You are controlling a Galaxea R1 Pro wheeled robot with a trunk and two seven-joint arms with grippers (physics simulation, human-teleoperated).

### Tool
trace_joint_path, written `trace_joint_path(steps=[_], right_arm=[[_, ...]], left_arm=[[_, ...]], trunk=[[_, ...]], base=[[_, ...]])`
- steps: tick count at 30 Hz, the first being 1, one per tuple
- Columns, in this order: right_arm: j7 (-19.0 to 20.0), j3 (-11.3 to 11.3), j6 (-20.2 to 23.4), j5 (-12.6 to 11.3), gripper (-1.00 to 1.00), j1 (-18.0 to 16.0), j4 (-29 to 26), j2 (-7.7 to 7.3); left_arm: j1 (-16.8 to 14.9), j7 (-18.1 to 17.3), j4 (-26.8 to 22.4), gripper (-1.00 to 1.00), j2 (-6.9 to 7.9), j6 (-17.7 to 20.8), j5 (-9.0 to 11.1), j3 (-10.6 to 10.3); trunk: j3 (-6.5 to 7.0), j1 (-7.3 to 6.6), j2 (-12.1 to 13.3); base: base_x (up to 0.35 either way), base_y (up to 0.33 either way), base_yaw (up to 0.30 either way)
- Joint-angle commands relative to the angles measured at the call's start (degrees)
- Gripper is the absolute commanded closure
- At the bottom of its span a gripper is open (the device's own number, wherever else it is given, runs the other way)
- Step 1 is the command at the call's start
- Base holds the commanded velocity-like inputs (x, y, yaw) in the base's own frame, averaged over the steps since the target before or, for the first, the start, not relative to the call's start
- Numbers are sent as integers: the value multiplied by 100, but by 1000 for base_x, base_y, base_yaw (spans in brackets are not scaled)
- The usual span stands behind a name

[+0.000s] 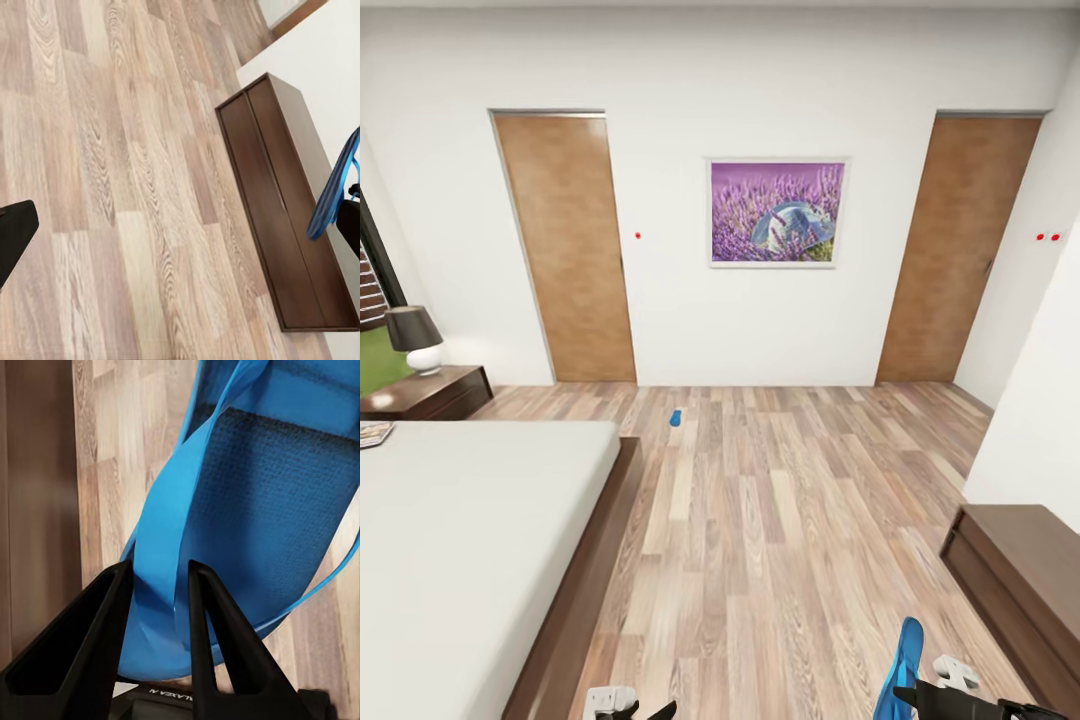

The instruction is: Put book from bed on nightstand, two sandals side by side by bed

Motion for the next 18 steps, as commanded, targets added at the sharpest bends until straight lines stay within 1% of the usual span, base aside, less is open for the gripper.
trace_joint_path(steps=[1,18], right_arm=[[41,19,53,-73,100,-8,13,1],[32,18,53,-73,100,-8,13,1]], left_arm=[[1,1,-9,-100,5,54,61,-9],[1,1,-9,-100,5,54,61,-9]], trunk=[[-6,4,-4],[-6,4,-4]], base=[[330,0,0],[329,0,0]])
